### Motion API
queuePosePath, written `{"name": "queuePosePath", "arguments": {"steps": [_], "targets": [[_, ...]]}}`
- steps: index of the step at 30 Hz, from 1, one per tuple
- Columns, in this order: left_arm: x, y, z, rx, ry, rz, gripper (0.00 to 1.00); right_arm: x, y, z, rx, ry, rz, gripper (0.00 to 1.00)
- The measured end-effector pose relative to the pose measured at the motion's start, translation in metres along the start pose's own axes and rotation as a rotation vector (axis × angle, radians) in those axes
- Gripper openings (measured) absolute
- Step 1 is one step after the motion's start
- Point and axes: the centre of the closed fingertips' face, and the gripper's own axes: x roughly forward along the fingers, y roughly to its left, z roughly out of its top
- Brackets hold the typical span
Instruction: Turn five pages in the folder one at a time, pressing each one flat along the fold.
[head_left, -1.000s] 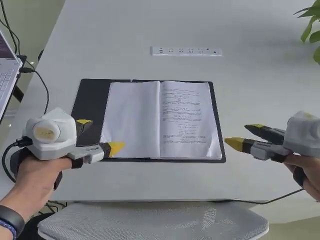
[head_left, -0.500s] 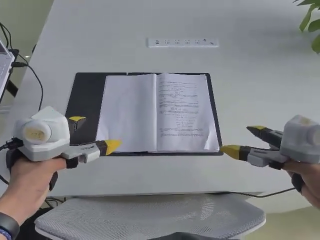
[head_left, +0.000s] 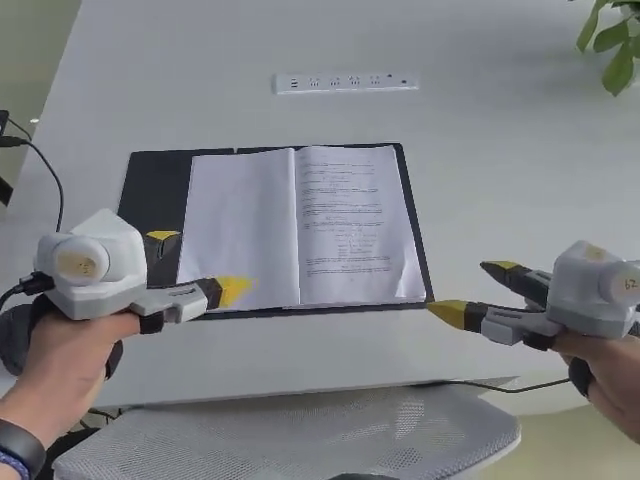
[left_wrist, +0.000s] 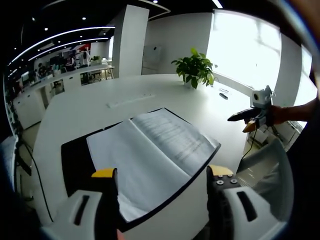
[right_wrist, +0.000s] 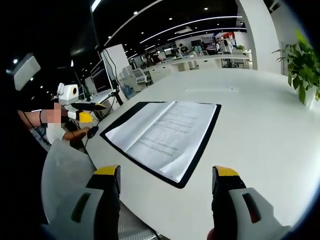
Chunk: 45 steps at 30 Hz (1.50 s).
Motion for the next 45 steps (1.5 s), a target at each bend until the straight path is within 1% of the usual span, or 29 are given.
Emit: {"name": "queuePosePath", "arguments": {"steps": [6,9,11,12,18,23,24,27,29,32,34,38,42,45], "targets": [[0.021,-0.017,0.013,0.026,0.000,-0.045,0.70,-0.003,-0.001,-0.001,0.008,-0.006,-0.008,0.74],[0.033,-0.028,0.019,0.040,0.002,-0.075,0.70,-0.006,-0.004,-0.002,0.014,-0.006,-0.021,0.74],[0.041,-0.035,0.023,0.044,-0.002,-0.094,0.69,-0.007,-0.004,-0.002,0.020,-0.012,-0.023,0.74],[0.046,-0.038,0.025,0.036,-0.005,-0.101,0.69,-0.007,-0.005,-0.001,0.021,-0.014,-0.025,0.74],[0.065,-0.055,0.032,0.055,-0.002,-0.136,0.69,-0.008,-0.005,0.002,0.021,-0.025,-0.026,0.74],[0.083,-0.070,0.038,0.086,0.005,-0.170,0.69,-0.008,-0.006,0.002,0.019,-0.027,-0.024,0.74],[0.084,-0.071,0.038,0.087,0.005,-0.173,0.69,-0.008,-0.007,0.001,0.021,-0.027,-0.023,0.74],[0.095,-0.079,0.042,0.096,0.008,-0.193,0.69,-0.008,-0.010,0.000,0.024,-0.025,-0.023,0.73],[0.103,-0.085,0.044,0.090,0.009,-0.200,0.69,-0.008,-0.012,-0.001,0.025,-0.025,-0.024,0.73],[0.114,-0.094,0.045,0.088,0.013,-0.208,0.68,-0.008,-0.014,-0.001,0.030,-0.028,-0.027,0.74],[0.122,-0.100,0.047,0.075,0.008,-0.214,0.68,-0.009,-0.014,-0.001,0.032,-0.029,-0.028,0.73],[0.137,-0.111,0.043,0.076,0.022,-0.221,0.67,-0.009,-0.015,0.000,0.032,-0.031,-0.027,0.73],[0.146,-0.117,0.039,0.090,0.035,-0.222,0.67,-0.011,-0.014,0.001,0.035,-0.033,-0.028,0.73],[0.152,-0.118,0.035,0.103,0.051,-0.222,0.67,-0.011,-0.014,0.001,0.038,-0.034,-0.028,0.73]]}}
